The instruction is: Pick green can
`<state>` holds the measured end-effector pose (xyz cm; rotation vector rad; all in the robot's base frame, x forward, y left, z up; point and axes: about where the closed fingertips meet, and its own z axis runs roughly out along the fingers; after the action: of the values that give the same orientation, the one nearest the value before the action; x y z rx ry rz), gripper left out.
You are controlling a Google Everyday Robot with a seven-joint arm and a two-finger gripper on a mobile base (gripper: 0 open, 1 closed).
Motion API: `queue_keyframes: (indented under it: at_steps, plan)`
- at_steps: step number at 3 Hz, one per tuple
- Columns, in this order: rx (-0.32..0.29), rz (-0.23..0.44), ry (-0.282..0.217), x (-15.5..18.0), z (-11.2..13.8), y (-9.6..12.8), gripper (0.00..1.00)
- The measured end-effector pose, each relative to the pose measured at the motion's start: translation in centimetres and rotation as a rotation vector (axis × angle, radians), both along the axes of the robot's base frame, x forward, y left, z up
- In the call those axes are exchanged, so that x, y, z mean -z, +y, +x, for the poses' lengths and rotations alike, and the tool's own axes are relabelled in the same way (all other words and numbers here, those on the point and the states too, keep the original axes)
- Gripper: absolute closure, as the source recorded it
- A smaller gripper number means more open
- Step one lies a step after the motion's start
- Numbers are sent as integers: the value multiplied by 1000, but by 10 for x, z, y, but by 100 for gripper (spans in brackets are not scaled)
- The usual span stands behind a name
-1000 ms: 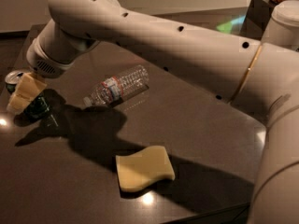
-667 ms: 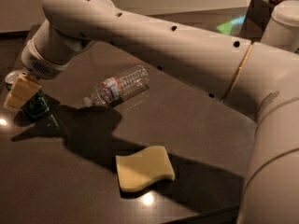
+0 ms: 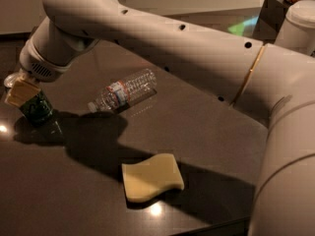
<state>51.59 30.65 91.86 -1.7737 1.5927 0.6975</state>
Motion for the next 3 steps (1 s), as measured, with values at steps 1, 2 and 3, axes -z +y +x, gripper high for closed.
queue_keyframes:
  at_steps: [1, 2, 3]
  plan:
    - [-23, 25, -21, -26, 2, -11, 90]
    - [-65, 58, -49, -63, 5, -26, 100]
    - [-105, 81, -71, -93, 9, -38, 100]
